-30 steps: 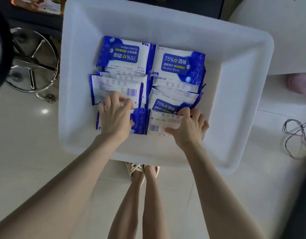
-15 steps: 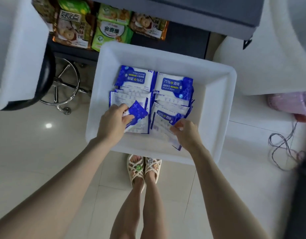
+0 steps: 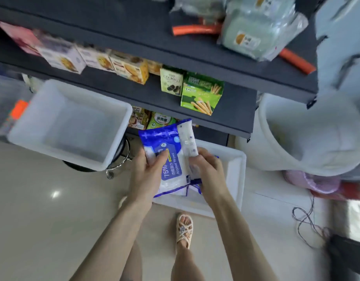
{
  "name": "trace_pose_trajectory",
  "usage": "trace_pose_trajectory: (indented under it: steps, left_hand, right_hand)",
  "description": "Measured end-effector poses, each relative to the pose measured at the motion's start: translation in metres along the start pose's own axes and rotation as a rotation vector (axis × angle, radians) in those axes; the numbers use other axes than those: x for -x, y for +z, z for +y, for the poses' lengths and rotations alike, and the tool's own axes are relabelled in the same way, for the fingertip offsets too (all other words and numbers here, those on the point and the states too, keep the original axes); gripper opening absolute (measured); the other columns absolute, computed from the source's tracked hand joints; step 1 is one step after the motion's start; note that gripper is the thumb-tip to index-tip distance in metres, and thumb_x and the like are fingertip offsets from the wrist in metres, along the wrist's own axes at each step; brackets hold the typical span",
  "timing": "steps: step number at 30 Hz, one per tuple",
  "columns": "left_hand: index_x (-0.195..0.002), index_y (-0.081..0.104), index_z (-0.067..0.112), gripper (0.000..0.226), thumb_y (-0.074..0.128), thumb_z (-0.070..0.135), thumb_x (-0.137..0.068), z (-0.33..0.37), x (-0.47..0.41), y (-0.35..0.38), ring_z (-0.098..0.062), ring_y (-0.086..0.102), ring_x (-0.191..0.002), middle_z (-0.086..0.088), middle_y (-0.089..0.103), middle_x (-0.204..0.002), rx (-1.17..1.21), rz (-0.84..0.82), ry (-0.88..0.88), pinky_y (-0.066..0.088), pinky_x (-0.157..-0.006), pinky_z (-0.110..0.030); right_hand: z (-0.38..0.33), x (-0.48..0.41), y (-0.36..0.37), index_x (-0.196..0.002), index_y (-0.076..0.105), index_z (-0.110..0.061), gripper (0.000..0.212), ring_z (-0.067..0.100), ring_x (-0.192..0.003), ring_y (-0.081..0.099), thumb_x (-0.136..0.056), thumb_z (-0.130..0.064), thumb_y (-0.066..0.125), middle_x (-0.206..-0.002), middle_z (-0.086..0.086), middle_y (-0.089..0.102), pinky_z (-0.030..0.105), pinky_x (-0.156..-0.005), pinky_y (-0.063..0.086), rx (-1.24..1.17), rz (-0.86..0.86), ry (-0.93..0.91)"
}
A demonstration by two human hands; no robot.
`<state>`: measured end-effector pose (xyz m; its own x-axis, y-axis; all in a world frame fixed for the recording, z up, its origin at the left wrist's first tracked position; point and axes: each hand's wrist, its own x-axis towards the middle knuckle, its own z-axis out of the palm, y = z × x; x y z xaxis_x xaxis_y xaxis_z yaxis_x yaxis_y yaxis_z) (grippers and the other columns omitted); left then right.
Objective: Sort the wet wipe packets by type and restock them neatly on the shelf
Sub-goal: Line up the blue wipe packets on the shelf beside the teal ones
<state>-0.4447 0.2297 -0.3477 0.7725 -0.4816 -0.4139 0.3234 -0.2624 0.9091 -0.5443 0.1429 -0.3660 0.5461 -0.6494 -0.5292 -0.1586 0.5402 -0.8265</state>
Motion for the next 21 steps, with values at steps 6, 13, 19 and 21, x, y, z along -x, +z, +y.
trace_pose_trajectory:
  steps: [6,13,19,21]
  left_hand:
    - [-0.1,0.058,0.034,0.01,0.059,0.028,-0.091,0.122,-0.022,-0.077,-0.01,0.07,-0.078,0.008,0.073,-0.091,0.192,-0.173,-0.024,0.056,-0.071,-0.037]
    - [-0.105,0.06,0.025,0.026,0.059,0.006,-0.087,0.259,-0.089,-0.181,-0.019,0.071,-0.083,0.0,0.074,-0.094,0.198,-0.447,0.135,0.057,-0.067,-0.037]
    - [-0.109,0.062,0.011,0.039,0.07,0.015,-0.071,0.341,-0.123,-0.212,-0.027,0.07,-0.09,-0.008,0.073,-0.101,0.189,-0.49,0.367,0.057,-0.08,-0.046]
    - [-0.105,0.064,0.012,0.031,0.069,0.019,-0.075,0.363,-0.136,-0.209,-0.027,0.07,-0.088,-0.007,0.074,-0.098,0.184,-0.492,0.419,0.055,-0.083,-0.048]
  right_hand:
    - [-0.102,0.018,0.118,-0.098,0.054,-0.018,0.013,0.016,-0.07,0.068,-0.094,-0.03,0.049,-0.088,0.002,0.071,0.031,-0.063,0.053,-0.256,-0.142,0.061]
    - [-0.197,0.016,0.248,-0.11,0.052,-0.019,0.022,0.019,-0.082,0.069,-0.093,-0.033,0.053,-0.095,0.003,0.072,0.037,-0.073,0.056,-0.227,-0.22,-0.207]
    - [-0.272,0.012,0.295,-0.113,0.058,-0.011,0.043,0.023,-0.09,0.07,-0.074,-0.022,0.072,-0.103,0.007,0.072,0.034,-0.075,0.059,0.019,-0.143,-0.527]
    - [-0.296,0.009,0.302,-0.108,0.057,-0.007,0.042,0.025,-0.086,0.072,-0.074,-0.016,0.079,-0.098,0.008,0.073,0.039,-0.075,0.059,0.09,-0.026,-0.6]
